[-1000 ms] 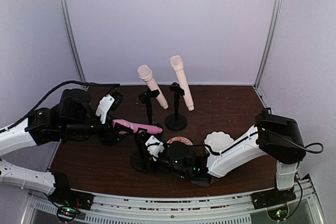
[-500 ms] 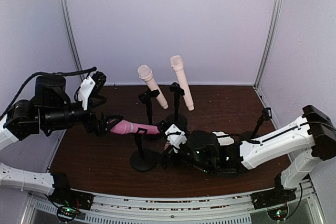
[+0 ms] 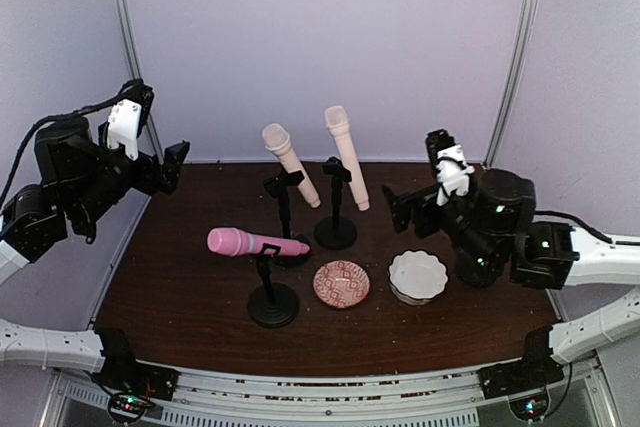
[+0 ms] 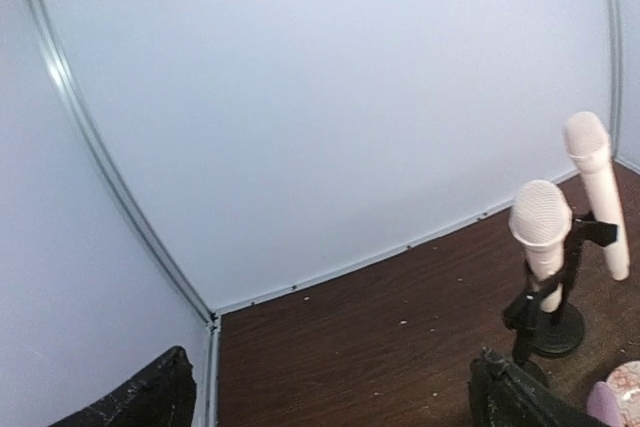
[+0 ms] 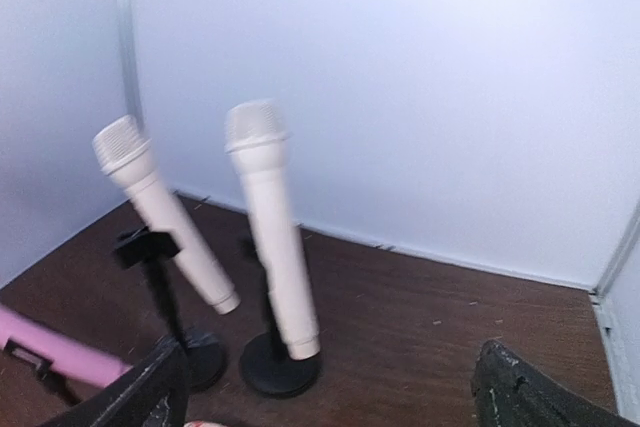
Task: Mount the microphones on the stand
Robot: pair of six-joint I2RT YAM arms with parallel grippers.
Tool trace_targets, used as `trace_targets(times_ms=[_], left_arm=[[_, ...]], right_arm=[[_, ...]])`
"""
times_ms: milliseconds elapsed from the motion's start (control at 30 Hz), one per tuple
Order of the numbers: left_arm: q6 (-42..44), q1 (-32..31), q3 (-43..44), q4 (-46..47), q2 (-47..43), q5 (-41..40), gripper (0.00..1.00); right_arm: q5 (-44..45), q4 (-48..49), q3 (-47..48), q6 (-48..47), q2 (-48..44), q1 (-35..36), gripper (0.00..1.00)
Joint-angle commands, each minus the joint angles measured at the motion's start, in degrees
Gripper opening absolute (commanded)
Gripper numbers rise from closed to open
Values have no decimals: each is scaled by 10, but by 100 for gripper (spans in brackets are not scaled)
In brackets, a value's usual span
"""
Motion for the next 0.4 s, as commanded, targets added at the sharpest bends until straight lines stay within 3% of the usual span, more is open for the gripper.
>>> trace_targets(times_ms=[0,133,367], left_arm=[[15,49,-6,58,35,-47,98],[-4,71,-65,101,25,-22,98],[1,72,-131,143,-11,-32,98]], right_arm=[[147,6,2,-37,-58,-25,100],[236,-4,13,-44,-75,-26,100],[251,-7,-14,-15,-77,-32,100]])
